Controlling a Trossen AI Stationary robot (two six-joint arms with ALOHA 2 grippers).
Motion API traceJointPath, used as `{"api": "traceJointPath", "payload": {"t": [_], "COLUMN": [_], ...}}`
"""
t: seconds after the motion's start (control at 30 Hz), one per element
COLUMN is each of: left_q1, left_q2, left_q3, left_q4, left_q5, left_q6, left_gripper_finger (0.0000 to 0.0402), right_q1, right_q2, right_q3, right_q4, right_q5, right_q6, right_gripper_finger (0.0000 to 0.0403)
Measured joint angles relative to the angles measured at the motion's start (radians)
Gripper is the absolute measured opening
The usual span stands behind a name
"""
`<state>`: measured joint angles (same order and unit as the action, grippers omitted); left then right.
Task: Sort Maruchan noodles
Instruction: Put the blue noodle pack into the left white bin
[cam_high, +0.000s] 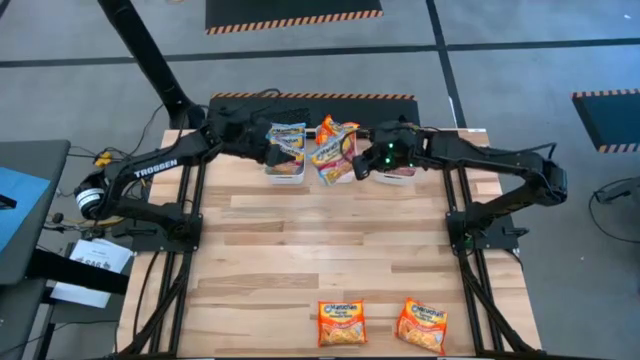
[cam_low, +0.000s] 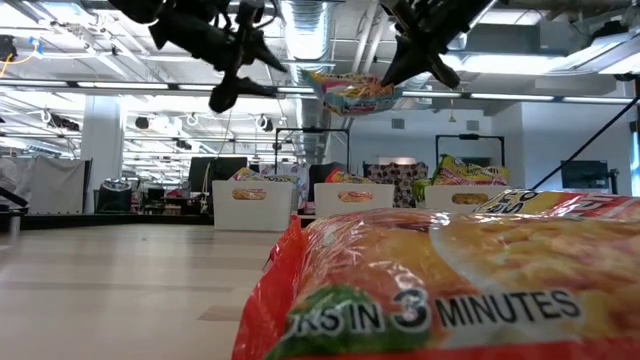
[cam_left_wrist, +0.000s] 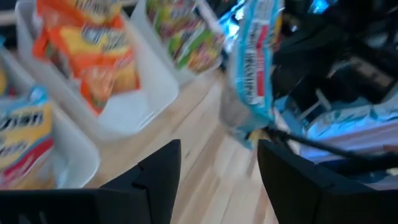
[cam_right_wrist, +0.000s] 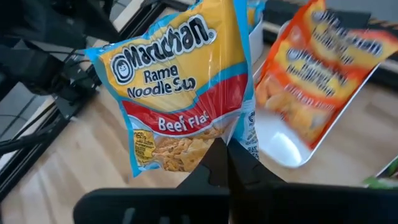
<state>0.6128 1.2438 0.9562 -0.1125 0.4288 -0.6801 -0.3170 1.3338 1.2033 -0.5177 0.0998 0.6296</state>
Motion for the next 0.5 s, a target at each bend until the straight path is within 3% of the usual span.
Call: {"api": "traceJointPath", "payload": {"t": [0.5], "left_q1": [-0.092], "left_q2": [0.001], "left_q3": [0.0], "left_q4": [0.187], "left_q5": [-0.148], "left_q6": [0.017], "left_gripper_finger": [0.0199], "right_q1": [-0.06], "right_q2": [0.0], "right_q3": [0.049], "right_q4": [0.016], "right_q5": [-0.025], "right_q6": [-0.081], "right_gripper_finger": [0.0]}}
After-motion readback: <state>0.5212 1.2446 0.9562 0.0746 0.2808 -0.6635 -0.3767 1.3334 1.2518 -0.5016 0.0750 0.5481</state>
